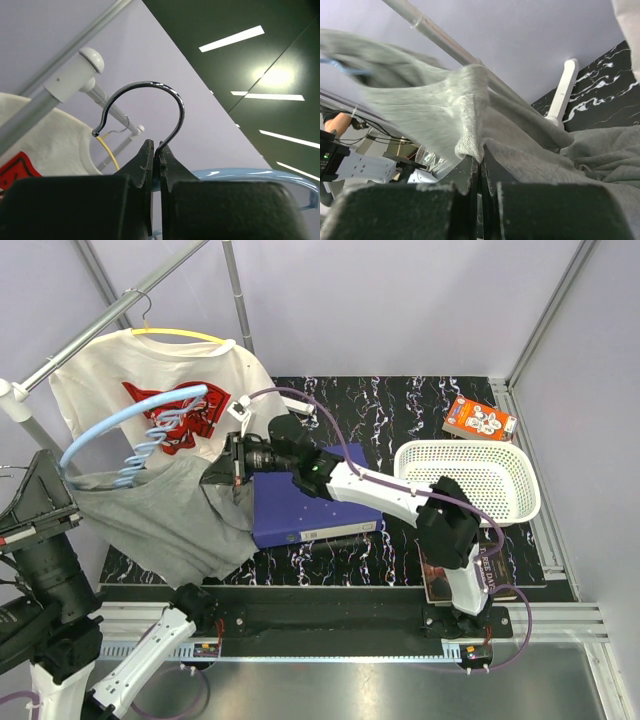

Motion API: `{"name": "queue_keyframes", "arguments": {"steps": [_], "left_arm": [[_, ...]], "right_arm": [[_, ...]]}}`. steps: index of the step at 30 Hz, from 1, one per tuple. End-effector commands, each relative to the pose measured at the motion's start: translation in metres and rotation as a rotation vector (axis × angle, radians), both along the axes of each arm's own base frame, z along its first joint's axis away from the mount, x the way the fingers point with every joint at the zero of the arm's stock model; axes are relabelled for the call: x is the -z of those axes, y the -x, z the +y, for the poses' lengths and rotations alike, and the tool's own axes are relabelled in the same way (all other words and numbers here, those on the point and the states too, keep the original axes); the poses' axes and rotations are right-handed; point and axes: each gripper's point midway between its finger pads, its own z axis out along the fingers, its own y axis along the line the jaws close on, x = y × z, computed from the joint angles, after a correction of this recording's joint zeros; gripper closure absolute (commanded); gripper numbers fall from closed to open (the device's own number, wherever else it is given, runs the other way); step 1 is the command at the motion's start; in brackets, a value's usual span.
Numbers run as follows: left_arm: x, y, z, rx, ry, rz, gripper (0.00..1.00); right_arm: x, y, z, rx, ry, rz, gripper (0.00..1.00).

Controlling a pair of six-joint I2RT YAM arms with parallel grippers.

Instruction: Remove the t-shirt from the hanger

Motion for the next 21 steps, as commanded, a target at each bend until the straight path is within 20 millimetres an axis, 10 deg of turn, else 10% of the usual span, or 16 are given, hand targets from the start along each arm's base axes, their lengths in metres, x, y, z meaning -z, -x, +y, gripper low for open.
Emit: {"name": "queue_keyframes", "arguments": {"steps": [1, 7, 21], "left_arm": [[-0.014, 0.022, 0.029, -0.185, -0.035, -0.07, 1.0], [-0.022, 0.019, 0.025, -0.13, 0.036, -0.108, 1.0], [-0.065, 0.009, -0.047, 0.233, -0.155, -0.016, 1.0]], "right_arm": [[-0.059, -0.004, -0.019, 0.096, -0.113, -0.106, 1.0], [-0.055, -0.015, -0.041, 0.228, -0.113, -0.117, 1.0], [-0.038, 0.006, 0.036, -0.029, -0.031, 0.026, 1.0]]}}
